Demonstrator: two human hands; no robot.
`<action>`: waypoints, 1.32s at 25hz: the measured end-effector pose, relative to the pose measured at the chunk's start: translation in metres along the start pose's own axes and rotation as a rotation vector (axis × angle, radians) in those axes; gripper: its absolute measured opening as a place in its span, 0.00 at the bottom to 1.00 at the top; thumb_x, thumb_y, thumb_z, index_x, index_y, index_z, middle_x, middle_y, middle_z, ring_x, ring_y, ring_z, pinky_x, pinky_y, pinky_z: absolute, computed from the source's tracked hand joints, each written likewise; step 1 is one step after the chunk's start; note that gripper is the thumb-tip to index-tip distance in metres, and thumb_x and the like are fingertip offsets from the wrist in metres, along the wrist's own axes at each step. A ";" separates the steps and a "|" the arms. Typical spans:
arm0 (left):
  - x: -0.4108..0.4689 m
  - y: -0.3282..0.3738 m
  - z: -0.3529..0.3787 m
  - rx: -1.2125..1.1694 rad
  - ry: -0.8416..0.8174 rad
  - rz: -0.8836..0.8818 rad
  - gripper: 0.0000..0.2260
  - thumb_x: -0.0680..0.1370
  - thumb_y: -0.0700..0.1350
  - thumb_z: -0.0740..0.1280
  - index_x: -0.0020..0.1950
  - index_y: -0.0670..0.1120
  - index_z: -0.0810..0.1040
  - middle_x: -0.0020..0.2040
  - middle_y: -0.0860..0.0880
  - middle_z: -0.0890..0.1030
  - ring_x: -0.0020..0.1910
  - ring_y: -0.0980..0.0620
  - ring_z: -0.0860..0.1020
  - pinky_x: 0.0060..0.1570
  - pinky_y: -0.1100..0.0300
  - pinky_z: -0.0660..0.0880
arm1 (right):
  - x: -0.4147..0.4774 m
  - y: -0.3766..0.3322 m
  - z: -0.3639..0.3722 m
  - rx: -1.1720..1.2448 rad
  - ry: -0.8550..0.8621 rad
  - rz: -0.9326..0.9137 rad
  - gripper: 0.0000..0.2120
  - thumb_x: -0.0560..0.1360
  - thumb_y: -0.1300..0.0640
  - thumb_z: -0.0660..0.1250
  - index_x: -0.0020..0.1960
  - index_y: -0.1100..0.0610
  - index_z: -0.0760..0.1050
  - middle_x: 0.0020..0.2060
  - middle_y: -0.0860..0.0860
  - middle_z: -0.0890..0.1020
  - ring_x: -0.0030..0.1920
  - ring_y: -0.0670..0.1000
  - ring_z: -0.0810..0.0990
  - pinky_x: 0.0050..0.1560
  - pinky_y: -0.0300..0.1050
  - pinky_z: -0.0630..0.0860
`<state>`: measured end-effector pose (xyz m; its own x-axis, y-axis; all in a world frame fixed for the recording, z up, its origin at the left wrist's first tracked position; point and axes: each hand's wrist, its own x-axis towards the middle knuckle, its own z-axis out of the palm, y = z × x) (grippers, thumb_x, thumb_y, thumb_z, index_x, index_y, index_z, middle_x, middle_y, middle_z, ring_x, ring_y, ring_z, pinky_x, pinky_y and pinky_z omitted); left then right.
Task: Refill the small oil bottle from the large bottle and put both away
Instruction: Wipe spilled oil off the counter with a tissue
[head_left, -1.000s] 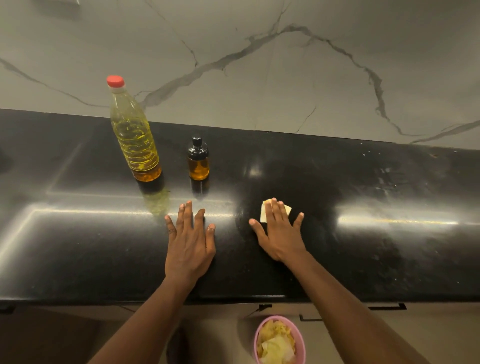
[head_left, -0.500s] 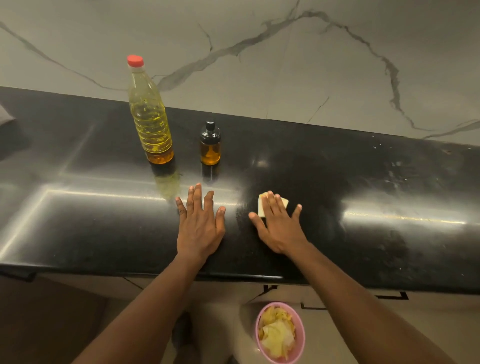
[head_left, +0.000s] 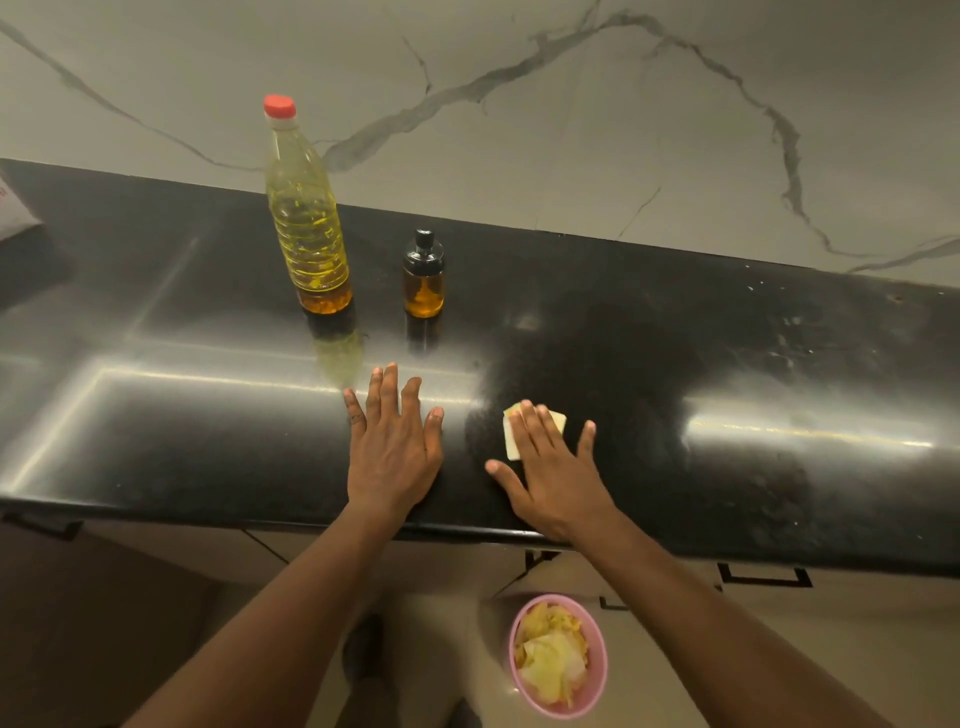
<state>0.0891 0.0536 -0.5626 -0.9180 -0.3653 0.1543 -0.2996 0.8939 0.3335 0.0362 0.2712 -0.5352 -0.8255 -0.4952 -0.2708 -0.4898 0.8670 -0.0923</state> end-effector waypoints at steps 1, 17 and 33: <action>-0.001 0.002 -0.001 0.014 0.004 -0.006 0.26 0.86 0.58 0.49 0.81 0.48 0.61 0.84 0.42 0.54 0.84 0.43 0.47 0.81 0.37 0.41 | 0.009 -0.012 -0.007 0.007 -0.017 -0.023 0.39 0.82 0.31 0.41 0.85 0.51 0.37 0.84 0.49 0.38 0.83 0.51 0.35 0.77 0.75 0.37; -0.028 -0.053 -0.037 0.118 -0.113 0.110 0.27 0.86 0.59 0.46 0.83 0.49 0.56 0.85 0.42 0.46 0.84 0.43 0.40 0.79 0.35 0.35 | -0.013 -0.113 0.020 0.145 -0.007 -0.154 0.39 0.81 0.29 0.38 0.85 0.50 0.39 0.84 0.49 0.40 0.83 0.50 0.34 0.77 0.74 0.34; -0.023 -0.109 -0.047 -0.089 -0.096 0.082 0.25 0.85 0.58 0.52 0.81 0.50 0.58 0.85 0.43 0.51 0.84 0.44 0.44 0.79 0.38 0.34 | -0.070 -0.135 0.061 0.150 0.131 -0.064 0.38 0.80 0.29 0.33 0.85 0.47 0.40 0.84 0.44 0.40 0.83 0.46 0.36 0.79 0.65 0.31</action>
<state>0.1555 -0.0472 -0.5588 -0.9604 -0.2615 0.0966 -0.2020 0.8915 0.4054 0.1773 0.1919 -0.5623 -0.8285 -0.5438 -0.1339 -0.5029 0.8276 -0.2494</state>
